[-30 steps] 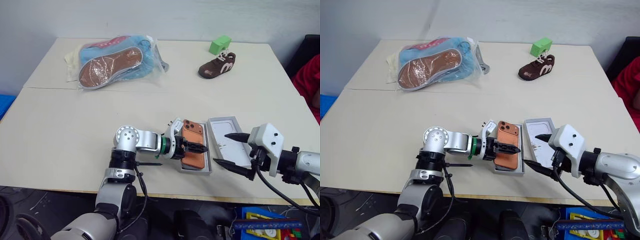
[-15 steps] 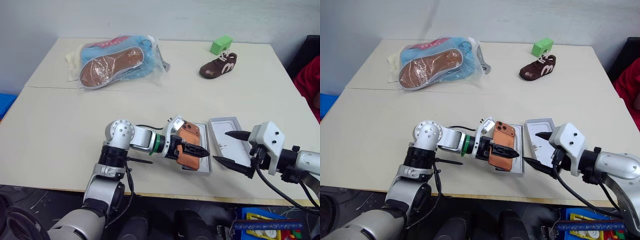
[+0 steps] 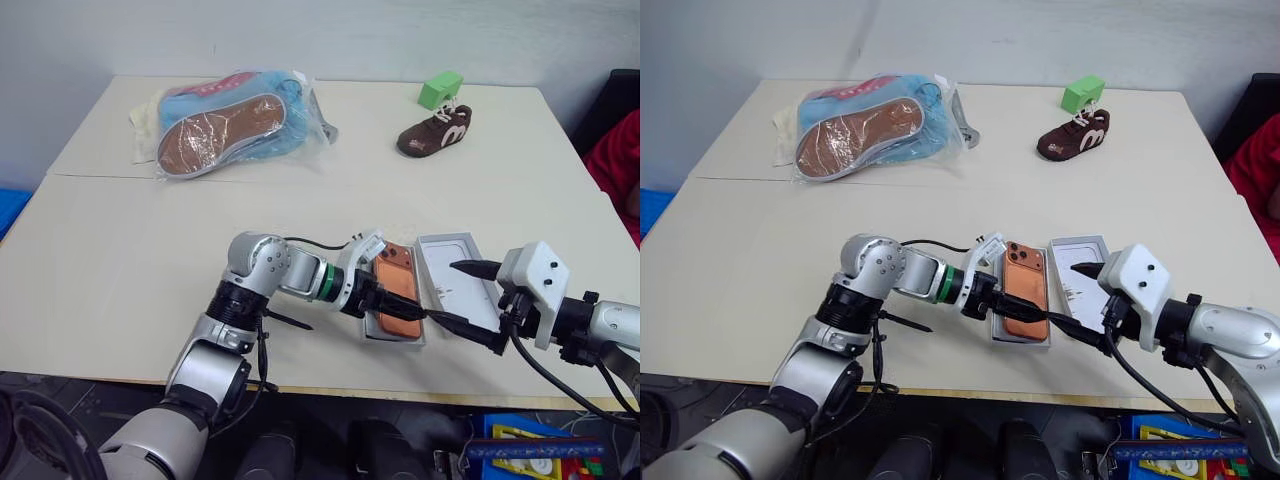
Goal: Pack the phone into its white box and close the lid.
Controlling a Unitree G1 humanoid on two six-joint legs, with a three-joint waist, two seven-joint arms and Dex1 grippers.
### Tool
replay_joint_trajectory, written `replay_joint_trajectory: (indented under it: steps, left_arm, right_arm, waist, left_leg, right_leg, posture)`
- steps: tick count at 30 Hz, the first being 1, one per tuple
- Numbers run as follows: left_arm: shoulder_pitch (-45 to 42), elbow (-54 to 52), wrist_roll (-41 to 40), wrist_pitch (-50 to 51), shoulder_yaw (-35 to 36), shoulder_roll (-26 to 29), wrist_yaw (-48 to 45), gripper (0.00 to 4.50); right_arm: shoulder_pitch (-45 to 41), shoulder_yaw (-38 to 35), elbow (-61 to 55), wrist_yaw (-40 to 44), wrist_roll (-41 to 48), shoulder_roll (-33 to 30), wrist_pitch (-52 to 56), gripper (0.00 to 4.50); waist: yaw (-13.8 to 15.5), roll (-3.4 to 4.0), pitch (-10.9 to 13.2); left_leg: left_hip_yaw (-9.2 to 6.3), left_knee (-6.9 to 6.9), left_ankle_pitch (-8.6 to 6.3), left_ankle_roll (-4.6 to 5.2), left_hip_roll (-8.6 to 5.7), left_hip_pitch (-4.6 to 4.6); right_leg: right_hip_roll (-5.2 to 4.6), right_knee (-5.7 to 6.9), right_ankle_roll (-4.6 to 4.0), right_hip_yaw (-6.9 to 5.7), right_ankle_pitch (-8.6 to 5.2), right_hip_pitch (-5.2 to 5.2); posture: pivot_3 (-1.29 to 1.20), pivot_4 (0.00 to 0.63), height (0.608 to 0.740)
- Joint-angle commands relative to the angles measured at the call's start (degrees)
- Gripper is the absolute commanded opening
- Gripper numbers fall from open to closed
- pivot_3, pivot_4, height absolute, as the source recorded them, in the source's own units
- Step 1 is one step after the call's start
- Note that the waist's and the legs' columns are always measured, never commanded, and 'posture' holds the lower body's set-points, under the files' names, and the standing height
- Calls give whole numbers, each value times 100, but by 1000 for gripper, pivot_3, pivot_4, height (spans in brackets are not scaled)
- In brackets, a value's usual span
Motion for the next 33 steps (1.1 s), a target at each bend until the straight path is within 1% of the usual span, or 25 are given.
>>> replay_joint_trajectory:
  steps: [1, 3, 5, 8, 11, 13, 15, 17, 19, 20, 22, 23, 26, 28, 30, 33]
  left_arm:
    - [-90, -522, 120, -169, -264, 234, -378, 4482]
    - [-69, -686, 172, -190, -378, 429, -527, 4482]
    - [-39, -999, 174, -220, -481, 807, -780, 4482]
    - [-9, -1358, 79, -254, -513, 1208, -1149, 4482]
    - [182, -1890, 177, -819, -644, 1822, -1766, 4482]
    - [413, -2206, 396, -1479, -754, 2246, -2220, 4482]
    - [774, -2435, 689, -2373, -756, 2717, -2768, 4482]
    - [1278, -2582, 1109, -3559, -717, 3329, -3526, 4482]
    - [1737, -2513, 1507, -4853, -540, 3734, -4160, 4482]
    - [1849, -2449, 1621, -5251, -485, 3800, -4320, 4482]
    - [2097, -2109, 1703, -6307, -111, 3865, -4785, 4482]
    - [2100, -1938, 1685, -6494, 58, 3835, -4843, 4482]
    - [1828, -1543, 1494, -6504, 421, 3699, -4926, 4500]
    - [1691, -1431, 1543, -6565, 472, 3618, -4987, 4500]
    - [1632, -1399, 1619, -6642, 499, 3524, -4984, 4500]
    - [1607, -1449, 1668, -6529, 527, 3449, -4872, 4500]
  right_arm:
    - [45, -52, -93, -65, 103, 3, -85, 4500]
    - [63, -45, -100, -87, 117, -9, -89, 4500]
    - [116, -43, -78, -65, 92, -64, -90, 4500]
    - [180, -43, -48, -53, 67, -122, -53, 4500]
    - [158, 17, -36, -304, 0, -175, 237, 4500]
    - [67, 65, -37, -619, -22, -179, 595, 4500]
    - [-117, 128, -35, -1071, -25, -77, 1047, 4500]
    - [-265, 234, -114, -1432, 65, 58, 1485, 4500]
    - [-369, 353, -184, -1729, 119, 241, 1806, 4500]
    - [-404, 362, -184, -1812, 142, 295, 1925, 4500]
    - [-447, 532, -118, -2062, 12, 431, 2073, 4500]
    - [-465, 617, -67, -2170, -64, 490, 2101, 4500]
    - [-551, 914, 115, -2470, -236, 725, 2131, 3927]
    - [-610, 1122, 279, -2626, -392, 823, 2085, 3311]
    - [-657, 1289, 456, -2774, -555, 916, 2019, 2599]
    - [-693, 1375, 599, -2922, -687, 1065, 1918, 1574]
  waist:
    - [-2, 0, 0]
    - [-9, 1, 0]
    - [-11, 0, 0]
    - [-11, 1, 0]
    - [-11, 2, 0]
    - [-22, 3, -1]
    - [-30, 8, 0]
    - [-31, 9, 1]
    - [-49, 12, 1]
    - [-30, 14, 2]
    - [19, 16, 4]
    - [41, 16, 4]
    - [87, 16, 4]
    - [85, 16, 4]
    - [48, 16, 3]
    - [2, 15, 3]
  left_leg:
    - [0, 0, 0, 0, 0, 0]
    - [0, -1, 0, 0, 1, 1]
    - [0, 0, 0, 0, 1, 1]
    - [0, 0, 0, 0, 2, 1]
    - [-1, 1, 0, 0, 1, 1]
    - [-1, -2, 0, 0, 2, 1]
    - [-2, -3, 0, 0, 2, 2]
    - [-1, -2, 0, 0, 3, 2]
    - [0, -7, 1, -2, 8, 2]
    - [-1, -11, 2, -3, 9, 2]
    - [-4, -9, 3, -5, 8, -1]
    - [-8, -7, 3, -4, 3, -2]
    - [-13, -3, 0, 0, -1, -7]
    - [-14, -4, -2, 4, -3, -7]
    - [-12, -6, -4, 7, -4, -7]
    - [-13, -3, -4, 8, -5, -6]
  right_leg:
    - [0, 0, 0, 0, 0, 0]
    - [0, 2, 0, 1, 0, 0]
    - [1, 2, 0, 2, 0, -1]
    - [1, 3, 0, 2, 0, -1]
    - [0, 3, -1, 2, 0, -1]
    - [0, 1, -1, 2, 0, -1]
    - [0, 0, -1, 3, 0, -2]
    - [1, 0, -2, 7, 0, -5]
    - [4, -3, -3, 8, -1, -7]
    - [5, -5, -4, 8, -1, -8]
    - [4, -6, -5, 6, -2, -9]
    - [0, -7, -5, 3, -1, -5]
    - [-2, -10, -4, 1, -1, -3]
    - [-2, -8, -4, 1, -1, -4]
    - [-2, -1, -4, 2, -1, -5]
    - [-3, 14, -3, 0, -1, -3]
  posture:
    - [0, 150, 740]
    - [0, 150, 740]
    - [0, 150, 740]
    - [0, 150, 740]
    - [0, 150, 740]
    - [0, 150, 740]
    - [0, 150, 740]
    - [0, 150, 740]
    - [0, 150, 740]
    - [0, 150, 740]
    - [0, 150, 740]
    - [0, 150, 740]
    - [0, 150, 740]
    - [0, 150, 740]
    - [0, 150, 740]
    - [0, 150, 740]
